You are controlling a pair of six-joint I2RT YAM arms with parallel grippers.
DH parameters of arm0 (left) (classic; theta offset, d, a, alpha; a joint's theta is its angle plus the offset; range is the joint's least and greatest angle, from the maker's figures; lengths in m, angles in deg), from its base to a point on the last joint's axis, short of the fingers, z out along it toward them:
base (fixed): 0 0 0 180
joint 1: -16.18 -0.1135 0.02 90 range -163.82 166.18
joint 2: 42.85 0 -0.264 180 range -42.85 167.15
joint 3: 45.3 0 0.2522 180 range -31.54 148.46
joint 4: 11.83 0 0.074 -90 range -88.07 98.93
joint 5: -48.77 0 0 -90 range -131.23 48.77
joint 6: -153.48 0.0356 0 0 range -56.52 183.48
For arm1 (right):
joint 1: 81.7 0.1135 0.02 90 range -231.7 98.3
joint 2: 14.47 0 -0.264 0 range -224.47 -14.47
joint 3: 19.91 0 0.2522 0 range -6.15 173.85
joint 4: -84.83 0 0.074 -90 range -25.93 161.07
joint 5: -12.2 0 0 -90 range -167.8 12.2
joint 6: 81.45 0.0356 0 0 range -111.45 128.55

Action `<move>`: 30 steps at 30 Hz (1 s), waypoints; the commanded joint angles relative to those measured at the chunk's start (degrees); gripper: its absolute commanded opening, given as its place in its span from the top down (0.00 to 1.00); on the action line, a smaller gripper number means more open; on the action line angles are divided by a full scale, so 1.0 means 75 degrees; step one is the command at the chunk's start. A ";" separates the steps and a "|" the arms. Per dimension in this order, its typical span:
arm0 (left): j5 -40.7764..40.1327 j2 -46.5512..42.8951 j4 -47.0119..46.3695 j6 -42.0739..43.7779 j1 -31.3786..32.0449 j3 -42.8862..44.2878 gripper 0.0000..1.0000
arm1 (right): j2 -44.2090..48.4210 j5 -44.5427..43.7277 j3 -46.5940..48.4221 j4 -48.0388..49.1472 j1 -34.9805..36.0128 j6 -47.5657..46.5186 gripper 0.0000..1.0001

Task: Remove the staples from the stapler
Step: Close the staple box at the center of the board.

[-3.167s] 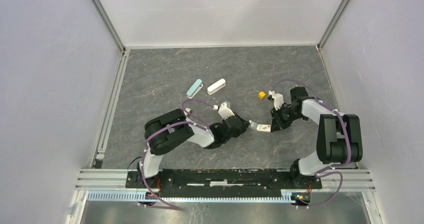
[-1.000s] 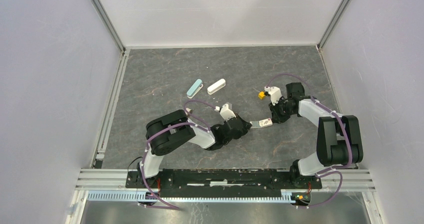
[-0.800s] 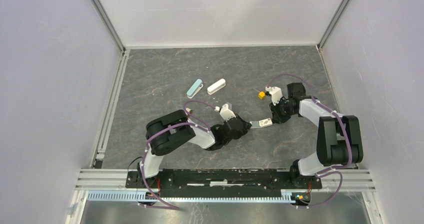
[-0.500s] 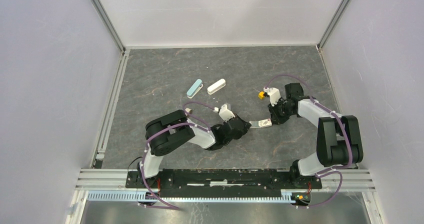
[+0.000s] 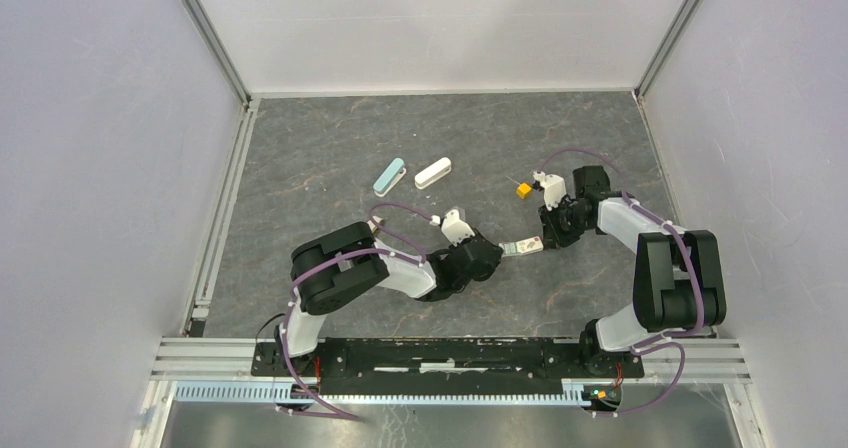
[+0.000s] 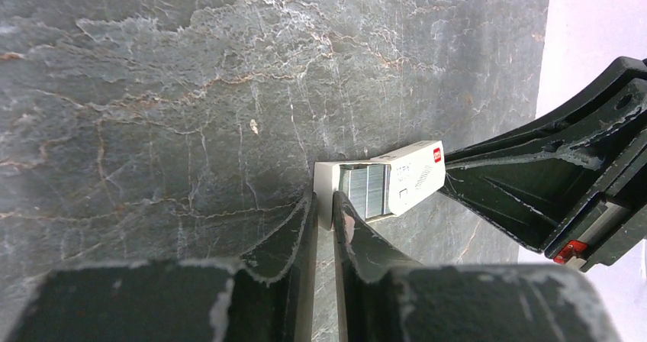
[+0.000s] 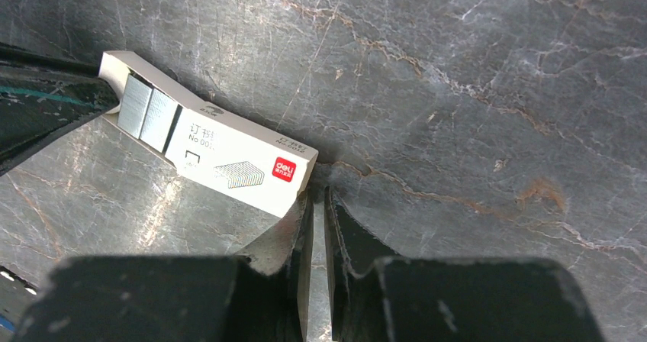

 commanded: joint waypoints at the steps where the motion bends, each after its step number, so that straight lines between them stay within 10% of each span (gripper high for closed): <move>1: -0.0274 -0.0168 0.0440 0.0194 0.0129 0.0299 0.79 | -0.0007 -0.0048 -0.0245 -0.0268 -0.0033 0.0089 0.83; 30: -0.0064 -0.0225 0.0217 0.0597 0.0261 0.0604 0.64 | -0.0260 0.0260 -0.0334 -0.0612 0.0090 0.0034 0.83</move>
